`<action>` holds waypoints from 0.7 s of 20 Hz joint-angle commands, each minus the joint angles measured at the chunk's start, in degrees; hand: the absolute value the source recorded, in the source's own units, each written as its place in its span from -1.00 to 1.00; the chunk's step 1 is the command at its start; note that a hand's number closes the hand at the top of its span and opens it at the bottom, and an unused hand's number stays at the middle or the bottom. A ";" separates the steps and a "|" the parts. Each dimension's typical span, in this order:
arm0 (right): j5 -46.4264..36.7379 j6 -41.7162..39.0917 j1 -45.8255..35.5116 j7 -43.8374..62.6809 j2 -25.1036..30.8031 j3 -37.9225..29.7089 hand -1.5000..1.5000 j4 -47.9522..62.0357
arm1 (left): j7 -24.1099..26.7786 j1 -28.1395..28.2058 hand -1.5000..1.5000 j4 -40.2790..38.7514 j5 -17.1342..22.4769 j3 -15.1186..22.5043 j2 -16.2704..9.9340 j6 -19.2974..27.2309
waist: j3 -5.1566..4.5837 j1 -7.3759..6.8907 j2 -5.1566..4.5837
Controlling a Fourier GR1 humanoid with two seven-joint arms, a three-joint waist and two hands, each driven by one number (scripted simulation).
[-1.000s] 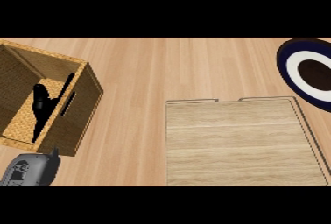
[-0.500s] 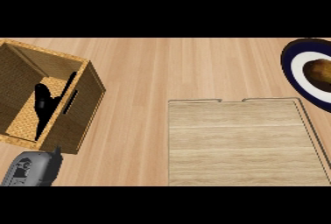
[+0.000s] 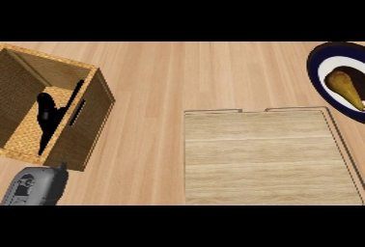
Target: Pick the pear from the tray and place it in the plate
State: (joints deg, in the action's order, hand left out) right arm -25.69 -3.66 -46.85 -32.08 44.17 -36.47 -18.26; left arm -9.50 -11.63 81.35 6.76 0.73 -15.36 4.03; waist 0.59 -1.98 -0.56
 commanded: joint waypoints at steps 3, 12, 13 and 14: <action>8.12 -9.38 -3.39 -1.39 2.92 -6.27 -1.00 2.06 | 0.04 1.22 0.00 -0.55 -1.23 0.48 0.83 0.99 | -0.46 0.79 0.14; 15.23 -26.14 -1.41 9.48 8.82 -11.75 -1.00 9.85 | -1.16 -0.17 0.00 -1.29 0.05 -0.93 -0.64 -0.48 | -0.40 0.70 -0.19; 15.53 -26.87 -0.88 8.71 8.45 -11.72 -1.00 9.49 | -0.38 0.46 0.00 -0.96 -0.46 -0.83 -0.96 -0.57 | -0.39 0.44 -0.22; 15.00 -25.04 -0.57 7.82 7.62 -11.13 -1.00 8.81 | 0.71 1.80 0.00 -0.36 -1.94 0.47 0.50 0.99 | -0.35 -0.07 -0.36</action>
State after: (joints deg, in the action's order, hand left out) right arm -11.96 -25.95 -48.97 -24.09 51.55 -47.07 -9.79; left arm -9.55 -11.02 81.94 6.47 0.49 -15.62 4.33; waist 0.38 -1.59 -0.54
